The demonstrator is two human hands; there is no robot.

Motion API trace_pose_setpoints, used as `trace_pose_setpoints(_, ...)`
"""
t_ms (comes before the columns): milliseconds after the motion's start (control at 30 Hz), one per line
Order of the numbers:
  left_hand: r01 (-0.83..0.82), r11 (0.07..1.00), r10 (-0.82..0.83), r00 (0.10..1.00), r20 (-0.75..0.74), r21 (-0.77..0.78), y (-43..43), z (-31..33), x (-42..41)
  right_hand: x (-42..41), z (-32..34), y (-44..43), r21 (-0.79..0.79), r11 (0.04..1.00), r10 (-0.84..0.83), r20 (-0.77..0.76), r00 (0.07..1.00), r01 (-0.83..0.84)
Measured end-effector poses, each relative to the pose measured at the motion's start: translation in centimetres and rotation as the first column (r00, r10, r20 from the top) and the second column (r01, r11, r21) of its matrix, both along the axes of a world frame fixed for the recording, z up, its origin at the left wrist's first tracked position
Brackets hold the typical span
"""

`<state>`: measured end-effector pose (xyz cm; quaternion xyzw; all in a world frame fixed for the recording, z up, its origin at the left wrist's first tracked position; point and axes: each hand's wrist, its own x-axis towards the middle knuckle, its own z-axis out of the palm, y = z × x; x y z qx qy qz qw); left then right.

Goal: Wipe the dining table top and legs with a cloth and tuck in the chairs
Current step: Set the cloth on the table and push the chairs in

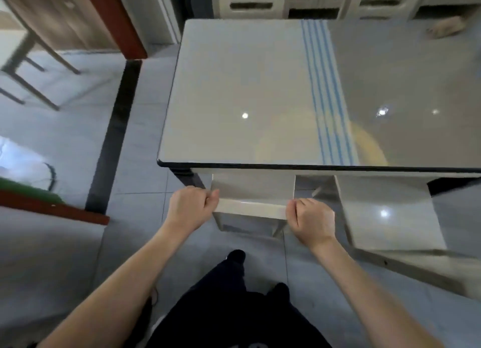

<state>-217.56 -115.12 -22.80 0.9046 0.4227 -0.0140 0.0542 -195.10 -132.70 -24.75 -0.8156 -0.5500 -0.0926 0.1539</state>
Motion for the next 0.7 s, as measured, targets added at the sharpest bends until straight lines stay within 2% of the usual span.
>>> trace_pose_setpoints(133,-0.101,0.995,0.102,0.994,0.033,-0.016,-0.8,0.1,0.2,0.1,0.1,0.3,-0.01,0.999,0.039,-0.018,0.999,-0.039)
trace_pose_setpoints(400,-0.171,0.985,0.17,0.984,0.049,0.03,-1.5,0.0,1.2,1.1,-0.5,0.5,-0.032,0.995,0.095,-0.06,0.994,-0.097)
trace_pose_setpoints(533,-0.212,0.977,0.207,0.972,0.108,0.036,-1.3,-0.6,2.1,2.7,-0.4,1.3,-0.015,0.992,0.129,-0.025,0.991,-0.129)
trace_pose_setpoints(700,-0.21,0.975,0.204,0.975,0.093,0.07,0.1,-1.2,4.2,5.6,0.2,3.5,-0.009,0.993,0.118,0.016,0.993,-0.118)
